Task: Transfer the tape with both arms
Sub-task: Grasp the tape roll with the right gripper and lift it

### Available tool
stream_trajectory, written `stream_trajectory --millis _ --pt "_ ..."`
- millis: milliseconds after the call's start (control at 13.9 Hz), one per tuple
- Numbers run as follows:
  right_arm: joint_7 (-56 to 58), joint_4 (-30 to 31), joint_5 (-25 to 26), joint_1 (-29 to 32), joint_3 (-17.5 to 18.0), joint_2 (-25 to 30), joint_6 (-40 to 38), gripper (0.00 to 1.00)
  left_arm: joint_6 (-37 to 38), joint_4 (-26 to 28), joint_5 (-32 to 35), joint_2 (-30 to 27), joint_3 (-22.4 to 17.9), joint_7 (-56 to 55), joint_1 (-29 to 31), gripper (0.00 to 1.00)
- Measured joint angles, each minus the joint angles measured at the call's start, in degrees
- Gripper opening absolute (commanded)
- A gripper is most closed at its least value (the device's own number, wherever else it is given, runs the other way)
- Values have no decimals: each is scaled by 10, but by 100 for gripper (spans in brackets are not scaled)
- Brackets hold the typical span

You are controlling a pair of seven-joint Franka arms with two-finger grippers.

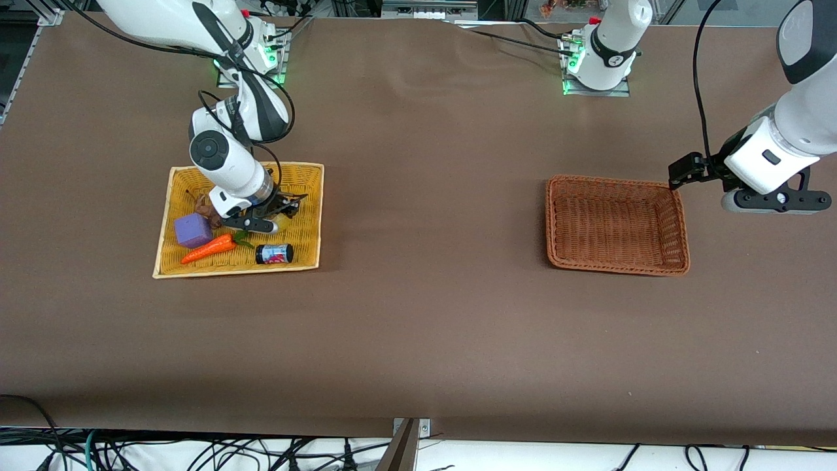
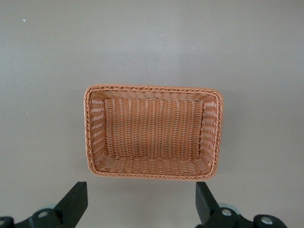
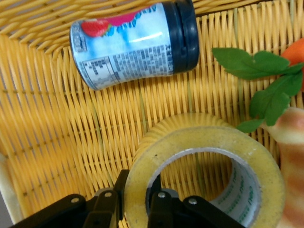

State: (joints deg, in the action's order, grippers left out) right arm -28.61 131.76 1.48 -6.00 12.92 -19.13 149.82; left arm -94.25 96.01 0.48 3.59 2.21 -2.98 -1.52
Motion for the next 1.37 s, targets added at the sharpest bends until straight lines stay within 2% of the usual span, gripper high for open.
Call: stream_trajectory --millis 216,432,648,792,1008,1369 --pt "4 -2 0 0 0 10 -4 7 0 0 0 0 0 0 0 100" --pt "5 -17 1 0 5 58 -64 7 0 0 0 0 0 0 0 100" --pt "-6 -47 1 -1 33 110 -143 6 0 0 0 0 0 0 0 100" --pt "-68 -85 3 -10 67 116 -173 6 0 0 0 0 0 0 0 100" --pt "-190 -159 18 -74 82 79 -183 6 0 0 0 0 0 0 0 100" --pt "-390 -352 93 -189 82 -74 -230 4 -1 1 0 8 0 0 0 100"
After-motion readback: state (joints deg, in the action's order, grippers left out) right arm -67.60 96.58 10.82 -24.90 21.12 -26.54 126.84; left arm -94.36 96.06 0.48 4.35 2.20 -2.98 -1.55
